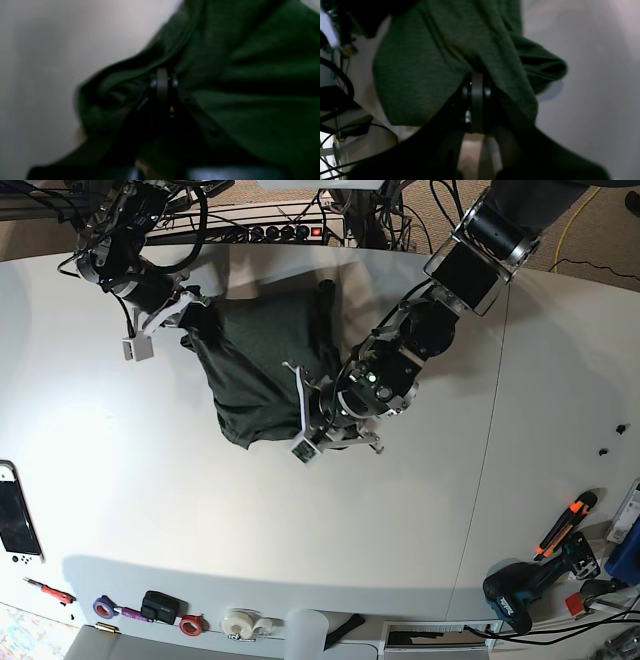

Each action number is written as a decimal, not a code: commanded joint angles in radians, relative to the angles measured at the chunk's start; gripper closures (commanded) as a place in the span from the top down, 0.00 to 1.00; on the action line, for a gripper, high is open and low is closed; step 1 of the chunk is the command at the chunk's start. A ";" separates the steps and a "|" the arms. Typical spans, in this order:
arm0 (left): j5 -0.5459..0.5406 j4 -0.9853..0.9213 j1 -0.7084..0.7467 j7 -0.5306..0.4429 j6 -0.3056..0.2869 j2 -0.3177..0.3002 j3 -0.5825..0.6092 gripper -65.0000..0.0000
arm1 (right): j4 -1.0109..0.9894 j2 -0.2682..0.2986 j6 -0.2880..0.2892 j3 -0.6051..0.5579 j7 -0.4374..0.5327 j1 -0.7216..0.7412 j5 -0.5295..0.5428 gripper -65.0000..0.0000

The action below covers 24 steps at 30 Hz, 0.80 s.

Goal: Layout the t-shirt on the table in an organized manner, then fold the t-shirt properly
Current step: 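Grasp the bundle with both grippers and compress it together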

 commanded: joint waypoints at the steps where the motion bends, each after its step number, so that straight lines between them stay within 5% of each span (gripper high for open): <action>1: 0.010 0.018 -0.022 -0.039 0.014 0.005 -0.006 0.00 | 0.018 0.006 0.005 0.002 0.013 0.004 0.032 0.00; 11: 0.006 0.072 -0.022 -0.129 0.025 0.005 -0.006 0.00 | 0.255 0.006 0.014 0.002 0.022 0.013 0.101 0.00; 13: -0.031 0.093 -0.022 -0.114 -0.033 0.005 -0.006 0.00 | 0.333 0.006 0.014 0.002 0.041 0.039 0.059 0.00; 16: -0.183 0.133 -0.022 -0.034 -0.206 0.005 -0.006 0.00 | 0.369 0.007 0.012 0.002 0.060 0.110 -0.022 0.00; 20: -0.430 0.154 -0.022 0.206 -0.431 0.006 -0.006 0.00 | 0.302 0.009 0.005 -0.027 0.068 0.198 -0.100 0.00; 24: -0.533 0.154 -0.010 0.375 -0.467 0.005 -0.006 0.00 | 0.138 0.012 0.005 -0.087 0.085 0.256 -0.131 0.00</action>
